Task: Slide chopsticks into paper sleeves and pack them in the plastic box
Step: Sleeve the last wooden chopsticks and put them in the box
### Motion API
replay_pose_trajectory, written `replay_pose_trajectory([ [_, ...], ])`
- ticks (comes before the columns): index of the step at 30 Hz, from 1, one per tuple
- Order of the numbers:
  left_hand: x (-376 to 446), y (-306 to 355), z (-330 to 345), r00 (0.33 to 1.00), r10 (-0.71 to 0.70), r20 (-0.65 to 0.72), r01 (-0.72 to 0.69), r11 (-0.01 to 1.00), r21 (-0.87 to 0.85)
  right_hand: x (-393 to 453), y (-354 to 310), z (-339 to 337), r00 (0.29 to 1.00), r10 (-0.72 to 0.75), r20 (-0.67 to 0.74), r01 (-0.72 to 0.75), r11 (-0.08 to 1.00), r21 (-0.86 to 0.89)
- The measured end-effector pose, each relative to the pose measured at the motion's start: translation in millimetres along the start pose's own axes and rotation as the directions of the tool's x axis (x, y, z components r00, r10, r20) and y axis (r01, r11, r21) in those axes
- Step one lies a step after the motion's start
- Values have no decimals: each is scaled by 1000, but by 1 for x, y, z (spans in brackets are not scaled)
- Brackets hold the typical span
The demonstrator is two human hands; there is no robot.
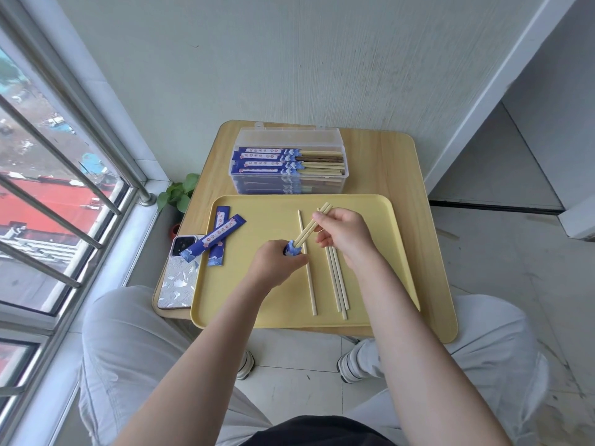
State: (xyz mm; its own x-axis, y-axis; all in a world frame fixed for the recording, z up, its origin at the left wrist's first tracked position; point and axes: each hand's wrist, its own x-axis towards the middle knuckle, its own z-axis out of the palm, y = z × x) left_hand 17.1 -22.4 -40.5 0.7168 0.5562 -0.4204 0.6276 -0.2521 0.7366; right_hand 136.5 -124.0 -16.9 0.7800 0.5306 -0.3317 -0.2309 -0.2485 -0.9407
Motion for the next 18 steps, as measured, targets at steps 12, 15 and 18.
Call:
replay_pose_trajectory([
  [12, 35, 42, -44, 741, 560, -370, -402, 812, 423, 40, -44, -12, 959, 173, -224, -4, 799, 601],
  [15, 55, 47, -57, 779, 501, -376, -319, 834, 450, 63, -59, -5, 933, 239, -269, 24, 704, 709],
  [18, 79, 44, -68, 844, 432, -317, -219, 818, 532, 84, -69, 8, 923, 270, -274, 18, 681, 733],
])
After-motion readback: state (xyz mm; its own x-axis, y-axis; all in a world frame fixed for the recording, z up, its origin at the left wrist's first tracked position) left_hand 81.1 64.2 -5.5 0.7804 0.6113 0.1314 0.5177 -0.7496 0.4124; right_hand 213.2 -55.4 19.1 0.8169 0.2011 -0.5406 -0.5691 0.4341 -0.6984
